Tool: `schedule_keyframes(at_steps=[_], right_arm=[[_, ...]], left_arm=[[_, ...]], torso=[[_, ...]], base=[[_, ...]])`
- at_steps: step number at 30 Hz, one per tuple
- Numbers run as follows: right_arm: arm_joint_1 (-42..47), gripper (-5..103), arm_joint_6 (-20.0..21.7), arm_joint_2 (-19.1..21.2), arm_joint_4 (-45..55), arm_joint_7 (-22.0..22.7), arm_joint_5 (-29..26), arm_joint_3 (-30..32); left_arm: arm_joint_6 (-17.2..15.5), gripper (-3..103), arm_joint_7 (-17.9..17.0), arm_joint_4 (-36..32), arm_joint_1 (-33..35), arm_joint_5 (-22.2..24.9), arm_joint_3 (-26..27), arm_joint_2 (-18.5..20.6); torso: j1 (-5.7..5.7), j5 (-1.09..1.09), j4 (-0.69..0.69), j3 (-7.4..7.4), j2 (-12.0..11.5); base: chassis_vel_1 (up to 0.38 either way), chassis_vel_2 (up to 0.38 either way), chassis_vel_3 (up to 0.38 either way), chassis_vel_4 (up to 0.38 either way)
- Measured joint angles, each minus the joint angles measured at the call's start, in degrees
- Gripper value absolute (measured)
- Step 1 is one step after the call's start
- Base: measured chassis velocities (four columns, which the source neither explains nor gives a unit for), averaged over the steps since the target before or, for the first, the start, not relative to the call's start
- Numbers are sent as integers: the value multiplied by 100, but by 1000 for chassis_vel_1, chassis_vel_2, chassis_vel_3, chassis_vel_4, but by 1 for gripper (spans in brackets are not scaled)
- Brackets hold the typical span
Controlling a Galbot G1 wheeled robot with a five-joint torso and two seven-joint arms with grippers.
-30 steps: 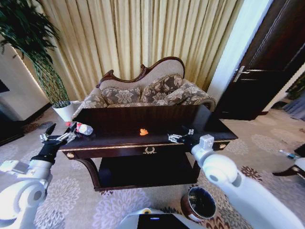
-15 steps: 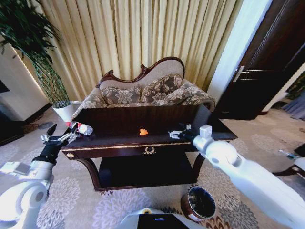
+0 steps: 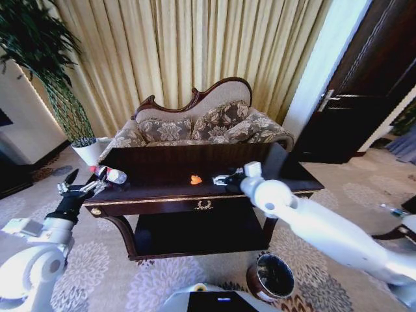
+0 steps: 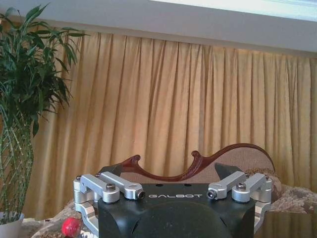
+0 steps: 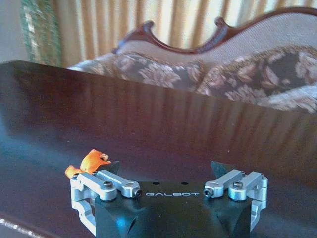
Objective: Move to the front of the table and place the trash on the table into the trash bin.
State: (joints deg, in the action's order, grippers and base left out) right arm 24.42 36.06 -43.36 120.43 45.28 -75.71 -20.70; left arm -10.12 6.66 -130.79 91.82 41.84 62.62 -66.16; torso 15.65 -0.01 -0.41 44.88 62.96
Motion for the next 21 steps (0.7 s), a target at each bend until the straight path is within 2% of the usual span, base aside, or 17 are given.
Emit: schedule_keyframes(at_steps=[1,2,3,5,14,21], right_arm=[[-106,100,57,-146,-41,302,-169,-85],[-106,100,57,-146,-41,302,-169,-85],[-239,100,115,-362,-105,680,-392,-183],[-378,100,158,-675,-194,1056,-605,-298],[-360,100,184,-1087,-304,1476,-860,-405],[-276,100,152,-1283,-508,1501,-773,-411]], left_arm=[[0,100,0,4,14,0,8,-2],[0,100,0,4,14,0,8,-2],[2,100,-3,19,34,-1,35,-2],[9,100,-2,48,51,1,64,2],[16,100,-2,104,34,4,40,16],[23,100,1,164,-25,2,27,36]], torso=[[0,0,0,0,-1],[0,0,0,0,-1],[0,1,1,0,0],[0,0,2,0,0],[0,2,0,0,0],[0,1,0,-1,0]], base=[[0,0,0,0],[0,0,0,0],[0,0,0,0],[0,0,0,0],[0,0,0,0],[0,0,0,0]])
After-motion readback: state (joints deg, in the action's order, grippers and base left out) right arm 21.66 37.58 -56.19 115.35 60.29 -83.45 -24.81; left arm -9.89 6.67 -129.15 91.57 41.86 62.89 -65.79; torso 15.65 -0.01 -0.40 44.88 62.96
